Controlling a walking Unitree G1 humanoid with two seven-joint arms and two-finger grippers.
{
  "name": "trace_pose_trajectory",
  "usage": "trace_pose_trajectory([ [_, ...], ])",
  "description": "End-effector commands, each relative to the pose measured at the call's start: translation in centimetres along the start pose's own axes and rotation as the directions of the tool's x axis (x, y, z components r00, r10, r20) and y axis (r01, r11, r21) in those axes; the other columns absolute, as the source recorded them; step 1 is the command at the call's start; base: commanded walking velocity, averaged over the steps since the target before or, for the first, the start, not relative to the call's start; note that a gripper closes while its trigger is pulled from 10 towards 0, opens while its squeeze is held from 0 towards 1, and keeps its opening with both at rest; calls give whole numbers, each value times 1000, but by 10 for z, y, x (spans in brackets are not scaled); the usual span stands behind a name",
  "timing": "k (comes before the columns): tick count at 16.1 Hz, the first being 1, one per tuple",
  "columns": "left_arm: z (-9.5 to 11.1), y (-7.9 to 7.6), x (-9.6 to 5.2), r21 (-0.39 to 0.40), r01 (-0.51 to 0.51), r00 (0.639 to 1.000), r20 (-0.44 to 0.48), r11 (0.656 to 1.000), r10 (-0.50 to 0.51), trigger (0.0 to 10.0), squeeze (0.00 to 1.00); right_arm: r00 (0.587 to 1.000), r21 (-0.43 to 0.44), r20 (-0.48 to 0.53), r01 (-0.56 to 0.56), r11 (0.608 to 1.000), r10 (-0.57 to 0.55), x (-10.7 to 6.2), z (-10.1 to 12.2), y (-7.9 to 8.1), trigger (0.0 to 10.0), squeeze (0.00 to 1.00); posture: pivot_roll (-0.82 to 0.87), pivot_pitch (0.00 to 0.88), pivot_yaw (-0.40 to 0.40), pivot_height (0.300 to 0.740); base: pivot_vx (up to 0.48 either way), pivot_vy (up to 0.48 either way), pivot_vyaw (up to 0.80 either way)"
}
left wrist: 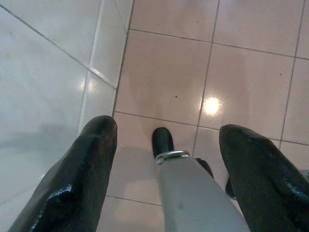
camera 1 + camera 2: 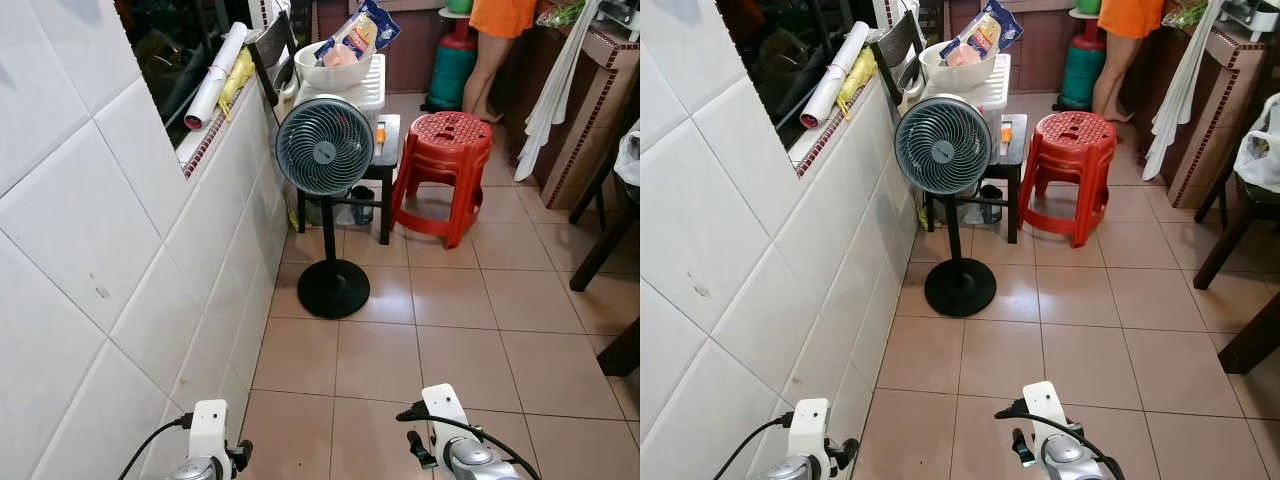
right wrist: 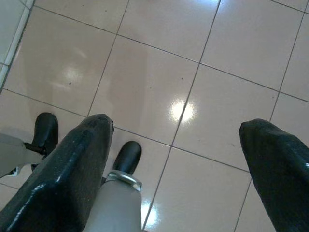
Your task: Setting the table
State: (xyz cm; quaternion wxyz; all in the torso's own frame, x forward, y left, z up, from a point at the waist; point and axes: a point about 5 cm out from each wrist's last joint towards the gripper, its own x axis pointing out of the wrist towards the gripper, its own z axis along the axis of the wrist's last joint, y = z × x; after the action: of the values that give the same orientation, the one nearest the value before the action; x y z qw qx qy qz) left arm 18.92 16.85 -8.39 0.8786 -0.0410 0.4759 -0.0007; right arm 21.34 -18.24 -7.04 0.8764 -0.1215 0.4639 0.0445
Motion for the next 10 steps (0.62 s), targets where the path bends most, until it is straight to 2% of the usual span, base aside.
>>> trace_pose_trajectory([
  [1, 4, 4, 0, 38, -5, 1000, 1, 999, 5, 10000, 0, 1000, -7, 15, -3, 1000, 3, 0, 4, 2, 10000, 0, -67, 0, 101, 740, 0, 0, 0],
  [7, 6, 0, 1, 116, 28, 1000, -8, 993, -27, 10000, 0, 999, -8, 24, 39, 999, -38, 0, 1, -3, 10000, 0, -124, 0, 144, 740, 0, 0, 0],
  [9, 11, -2, 1, 139, 41, 999, 2, 989, -42, 10000, 0, 1000, -4, 15, 16, 1000, -16, -1, -3, -2, 10000, 0, -136, 0, 146, 740, 0, 0, 0],
  [10, 20, -5, 2, 162, 53, 998, 27, 985, -58, 10000, 0, 999, -12, 30, 16, 1000, -16, -1, -2, -2, 10000, 0, -134, 0, 140, 740, 0, 0, 0],
])
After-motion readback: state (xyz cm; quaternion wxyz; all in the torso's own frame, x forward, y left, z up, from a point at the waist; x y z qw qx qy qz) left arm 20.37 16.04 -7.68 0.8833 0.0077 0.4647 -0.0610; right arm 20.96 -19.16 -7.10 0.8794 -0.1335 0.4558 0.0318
